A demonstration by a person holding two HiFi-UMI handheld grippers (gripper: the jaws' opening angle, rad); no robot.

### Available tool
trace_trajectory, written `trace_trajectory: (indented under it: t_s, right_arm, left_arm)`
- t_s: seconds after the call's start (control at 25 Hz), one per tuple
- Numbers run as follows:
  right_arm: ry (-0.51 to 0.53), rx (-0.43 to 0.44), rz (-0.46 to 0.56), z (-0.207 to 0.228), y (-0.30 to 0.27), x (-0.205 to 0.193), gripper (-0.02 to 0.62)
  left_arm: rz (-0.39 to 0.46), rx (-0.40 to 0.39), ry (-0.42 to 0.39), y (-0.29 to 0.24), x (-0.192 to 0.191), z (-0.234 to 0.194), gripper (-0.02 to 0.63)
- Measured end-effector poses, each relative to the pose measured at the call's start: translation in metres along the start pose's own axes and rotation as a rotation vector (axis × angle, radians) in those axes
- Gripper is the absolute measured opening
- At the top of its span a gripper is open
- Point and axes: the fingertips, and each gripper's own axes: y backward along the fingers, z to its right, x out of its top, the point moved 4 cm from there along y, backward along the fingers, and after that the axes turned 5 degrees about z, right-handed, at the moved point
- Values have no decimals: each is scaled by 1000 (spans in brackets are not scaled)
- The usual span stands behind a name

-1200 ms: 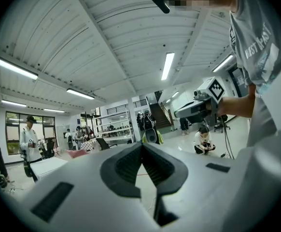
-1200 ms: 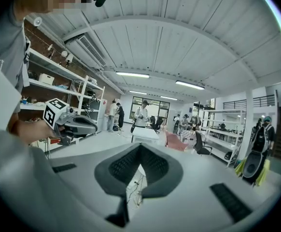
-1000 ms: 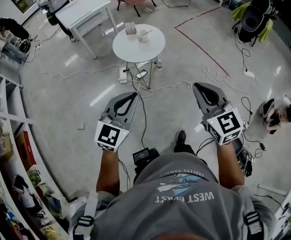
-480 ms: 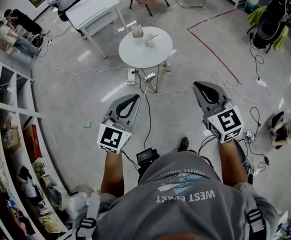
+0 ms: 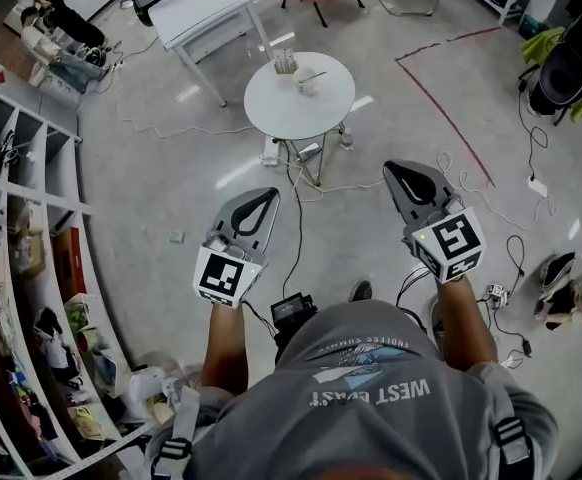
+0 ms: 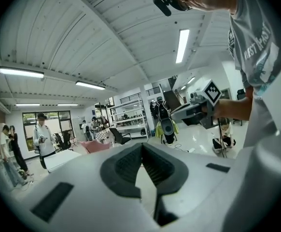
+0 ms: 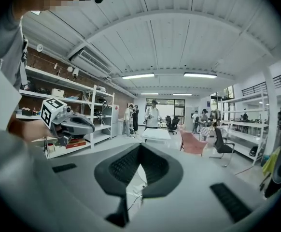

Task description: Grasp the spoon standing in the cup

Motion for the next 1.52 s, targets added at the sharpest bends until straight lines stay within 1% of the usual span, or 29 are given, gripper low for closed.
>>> trace_trajectory:
  t_s: [0.08, 0.24, 0.36, 0.44, 0.56, 0.72, 0.88, 0.96, 1.28, 1.52]
  right_arm:
    - [0, 16, 0, 6, -1, 1, -2]
    - [-9, 25, 11, 14, -1, -1, -2]
    - [-23, 20, 8, 18, -4, -8, -2]
    - [-32, 12, 1, 18, -7, -14, -2]
    - [-36, -18, -10, 19, -15, -23, -2]
    - [-32, -84, -24, 21, -22, -28, -2]
    - [-13, -131, -37, 23, -31, -18, -2]
    - [-8, -157, -42, 26, -38, -12, -2]
    - [-3, -216, -68, 16, -69, -7, -2]
    - [16, -248, -84, 6, -94, 3, -2]
  left_arm:
    - [-4, 10, 5, -5, 3, 1, 5]
    - [-9, 4, 23, -12, 5, 7, 5]
    - [-56, -14, 17, -14, -4, 7, 5]
    - [-69, -23, 13, -14, -10, 2, 5]
    - [-51, -37, 25, -18, -20, -10, 5]
    - [-40, -92, 27, -29, -34, -24, 5]
    - [15, -134, 9, -43, -26, -49, 5]
    - [43, -151, 16, -48, -21, -62, 5]
    - [45, -208, 25, -52, -39, -104, 5]
    - [60, -220, 39, -46, -50, -138, 5]
